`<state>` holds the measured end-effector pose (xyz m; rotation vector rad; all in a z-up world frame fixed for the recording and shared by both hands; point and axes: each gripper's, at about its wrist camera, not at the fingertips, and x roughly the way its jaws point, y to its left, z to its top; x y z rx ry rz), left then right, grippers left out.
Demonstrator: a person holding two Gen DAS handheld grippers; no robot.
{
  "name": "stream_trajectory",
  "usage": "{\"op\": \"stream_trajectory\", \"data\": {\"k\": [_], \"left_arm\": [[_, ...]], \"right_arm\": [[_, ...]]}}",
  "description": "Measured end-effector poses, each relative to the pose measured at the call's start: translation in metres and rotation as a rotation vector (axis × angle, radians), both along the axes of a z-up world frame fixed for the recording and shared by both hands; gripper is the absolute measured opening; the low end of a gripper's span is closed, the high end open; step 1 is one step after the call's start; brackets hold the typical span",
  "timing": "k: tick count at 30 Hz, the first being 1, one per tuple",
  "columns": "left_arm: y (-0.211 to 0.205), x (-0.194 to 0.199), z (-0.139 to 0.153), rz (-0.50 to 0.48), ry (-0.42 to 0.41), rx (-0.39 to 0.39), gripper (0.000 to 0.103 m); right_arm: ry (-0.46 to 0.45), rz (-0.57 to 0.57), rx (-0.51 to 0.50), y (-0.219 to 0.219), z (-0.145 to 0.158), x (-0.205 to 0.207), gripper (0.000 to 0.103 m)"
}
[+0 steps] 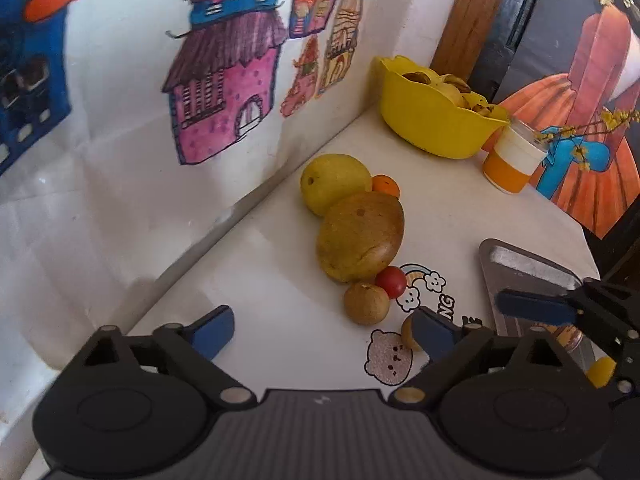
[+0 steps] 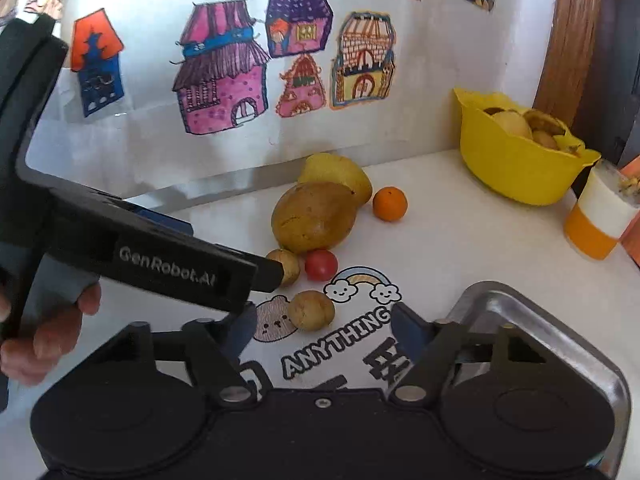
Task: Organize fruits
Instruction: 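Grasp a small brown round fruit with the left tool while the right tool grasps another, then carry both small brown fruits onto the metal tray and open both tools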
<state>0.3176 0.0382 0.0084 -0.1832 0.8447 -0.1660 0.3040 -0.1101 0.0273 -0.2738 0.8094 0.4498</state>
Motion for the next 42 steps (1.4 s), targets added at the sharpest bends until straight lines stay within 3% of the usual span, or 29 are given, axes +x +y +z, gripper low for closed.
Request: {"op": "stream_trajectory", "data": {"k": [11, 17, 22, 31, 42], "left_arm": [[-0.012, 0.010, -0.002, -0.053, 0.001, 0.006, 0.061], [-0.019, 0.014, -0.003, -0.068, 0.004, 0.039, 0.048], [-0.021, 0.017, -0.004, -0.075, 0.015, 0.030, 0.032], [-0.019, 0.014, -0.003, -0.039, 0.018, 0.032, 0.031], [-0.017, -0.023, 0.000, -0.017, 0.028, 0.018, 0.031]], "right_arm": [[0.022, -0.013, 0.007, 0.004, -0.010, 0.012, 0.045], [0.042, -0.010, 0.026, 0.002, -0.014, 0.014, 0.033], [0.046, -0.014, 0.045, 0.000, -0.015, 0.014, 0.032], [0.054, -0.028, 0.071, -0.004, -0.011, 0.004, 0.032], [0.013, -0.033, 0.109, -0.016, 0.008, -0.040, 0.032]]}}
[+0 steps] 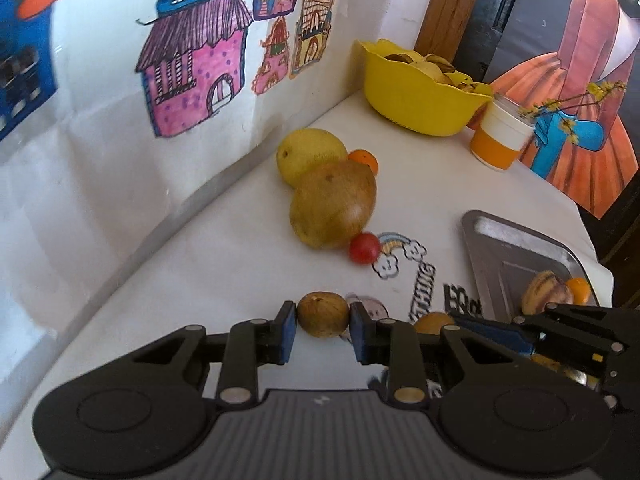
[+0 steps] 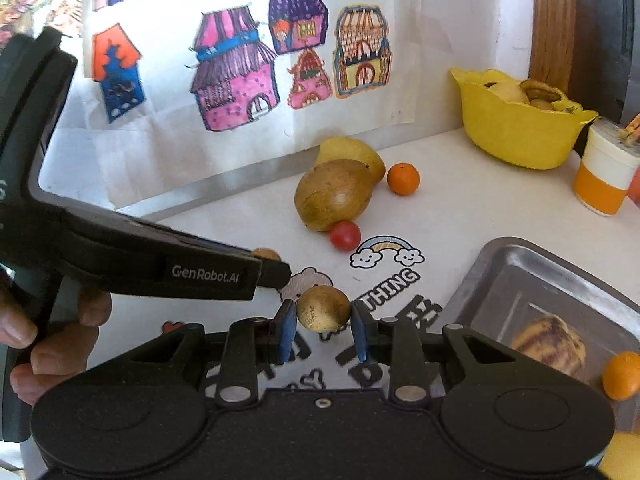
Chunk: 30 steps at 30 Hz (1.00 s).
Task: Organize fruits
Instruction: 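Carry both small brown fruits onto the metal tray and open both tools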
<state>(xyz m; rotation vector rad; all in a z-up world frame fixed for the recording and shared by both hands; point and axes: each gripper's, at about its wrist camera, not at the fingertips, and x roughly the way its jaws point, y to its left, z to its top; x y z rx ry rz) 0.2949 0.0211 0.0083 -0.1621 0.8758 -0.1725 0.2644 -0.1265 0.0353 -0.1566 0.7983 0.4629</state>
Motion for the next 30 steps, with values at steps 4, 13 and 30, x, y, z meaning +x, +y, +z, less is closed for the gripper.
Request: {"op": "stream_trajectory", "data": {"k": [4, 13, 30], "left_arm": [[-0.005, -0.018, 0.002, -0.007, 0.006, -0.008, 0.031], [-0.026, -0.057, 0.015, -0.024, -0.031, -0.022, 0.031], [-0.097, -0.097, 0.018, -0.209, -0.010, -0.013, 0.031]], "right_arm": [[-0.019, -0.011, 0.008, -0.009, 0.008, -0.023, 0.032], [-0.004, -0.065, 0.067, -0.040, 0.018, -0.067, 0.032], [-0.010, -0.292, 0.060, -0.121, 0.013, -0.127, 0.032]]}}
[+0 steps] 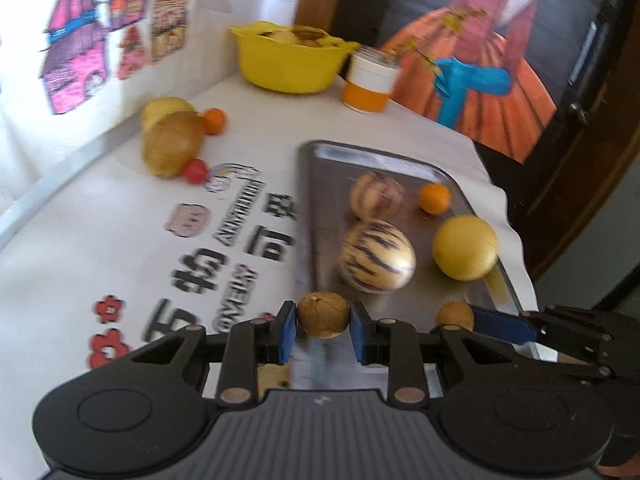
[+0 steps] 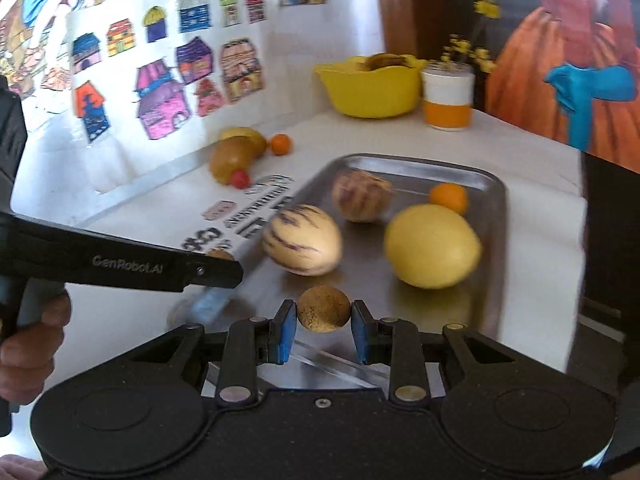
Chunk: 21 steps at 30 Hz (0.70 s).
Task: Organize fruits
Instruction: 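Carry both small brown fruits onto the metal tray and open both tools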
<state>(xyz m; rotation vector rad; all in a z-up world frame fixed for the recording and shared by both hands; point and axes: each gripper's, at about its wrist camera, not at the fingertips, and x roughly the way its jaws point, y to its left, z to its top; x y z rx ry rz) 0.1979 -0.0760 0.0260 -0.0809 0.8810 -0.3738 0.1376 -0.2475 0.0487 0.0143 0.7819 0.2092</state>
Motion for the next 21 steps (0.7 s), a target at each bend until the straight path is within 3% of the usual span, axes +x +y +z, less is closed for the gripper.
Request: {"op": "stream_trajectory", "data": {"k": [17, 21], "left_arm": [[-0.040, -0.018, -0.009, -0.082, 0.007, 0.113, 0.031], [-0.040, -0.020, -0.008, -0.082, 0.011, 0.116, 0.034]], "right_arm": [[-0.011, -0.060, -0.031, -0.014, -0.010, -0.019, 0.034], [-0.018, -0.058, -0.036, -0.013, -0.007, -0.023, 0.041]]}}
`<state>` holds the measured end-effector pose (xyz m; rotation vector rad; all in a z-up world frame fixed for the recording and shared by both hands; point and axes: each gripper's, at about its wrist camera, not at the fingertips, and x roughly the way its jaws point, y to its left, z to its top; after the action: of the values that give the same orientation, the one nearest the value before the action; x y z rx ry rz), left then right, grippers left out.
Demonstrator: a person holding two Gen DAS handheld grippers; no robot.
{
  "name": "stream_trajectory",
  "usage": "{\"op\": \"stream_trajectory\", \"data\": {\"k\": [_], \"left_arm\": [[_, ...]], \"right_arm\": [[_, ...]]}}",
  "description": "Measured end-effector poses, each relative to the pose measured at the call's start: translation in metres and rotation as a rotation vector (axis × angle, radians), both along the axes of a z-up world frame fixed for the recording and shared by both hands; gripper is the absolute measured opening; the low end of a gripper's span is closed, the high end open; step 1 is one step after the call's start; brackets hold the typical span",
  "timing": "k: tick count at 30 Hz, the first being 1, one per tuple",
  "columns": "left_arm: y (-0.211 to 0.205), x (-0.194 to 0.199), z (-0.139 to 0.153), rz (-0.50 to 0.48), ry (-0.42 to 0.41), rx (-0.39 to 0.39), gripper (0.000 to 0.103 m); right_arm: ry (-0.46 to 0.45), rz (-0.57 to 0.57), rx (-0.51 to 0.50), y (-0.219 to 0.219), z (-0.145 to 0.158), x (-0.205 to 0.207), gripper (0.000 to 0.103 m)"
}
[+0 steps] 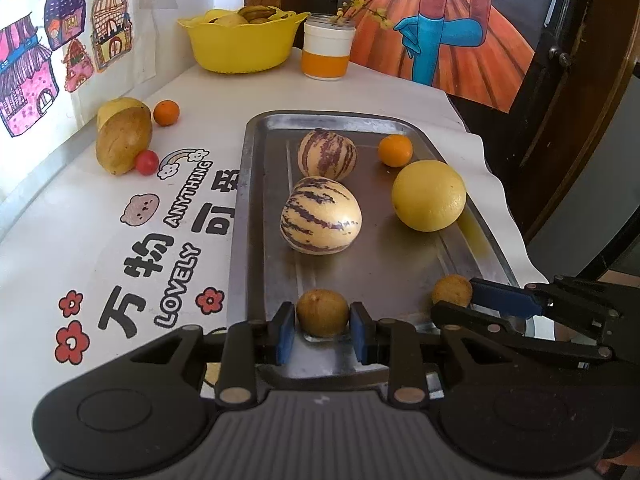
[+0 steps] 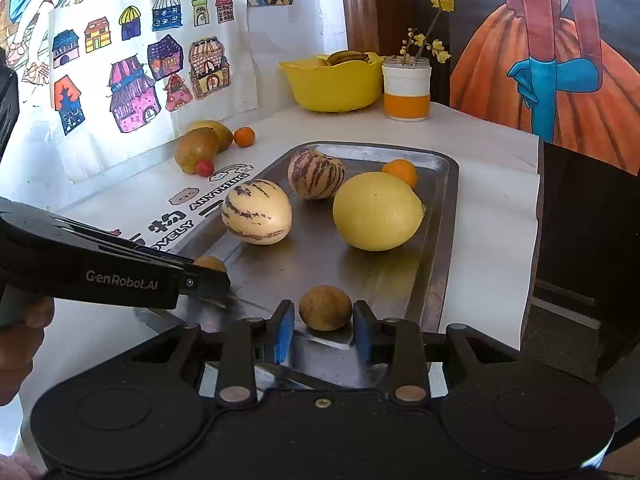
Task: Organize fruits
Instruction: 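Carry both small brown fruits onto the metal tray and open both tools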
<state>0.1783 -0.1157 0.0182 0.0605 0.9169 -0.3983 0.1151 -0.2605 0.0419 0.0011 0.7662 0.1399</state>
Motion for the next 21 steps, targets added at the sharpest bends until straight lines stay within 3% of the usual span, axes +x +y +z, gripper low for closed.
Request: {"op": "stream_trajectory", "data": {"k": [1, 4, 6, 14, 21], "left_arm": [[0.001, 0.000, 0.001, 0.001, 0.002, -0.002, 0.039], [0.004, -0.002, 0.004, 0.011, 0.002, -0.018, 0.066], [0.007, -0.005, 0.009, 0.014, -0.012, -0.033, 0.070], [0.028, -0.020, 0.026, 0.061, -0.097, -0.040, 0.101], [0.059, -0.034, 0.031, 0.148, -0.136, -0.030, 0.102]], "right_arm": [[-0.003, -0.001, -0.003, 0.001, 0.001, -0.001, 0.043], [-0.016, -0.014, -0.020, 0.002, 0.007, -0.004, 0.055], [-0.020, -0.027, -0.039, 0.005, 0.010, -0.006, 0.068], [-0.028, -0.040, -0.064, 0.015, 0.021, -0.019, 0.099], [-0.026, -0.023, -0.085, 0.033, 0.033, -0.031, 0.102]]}}
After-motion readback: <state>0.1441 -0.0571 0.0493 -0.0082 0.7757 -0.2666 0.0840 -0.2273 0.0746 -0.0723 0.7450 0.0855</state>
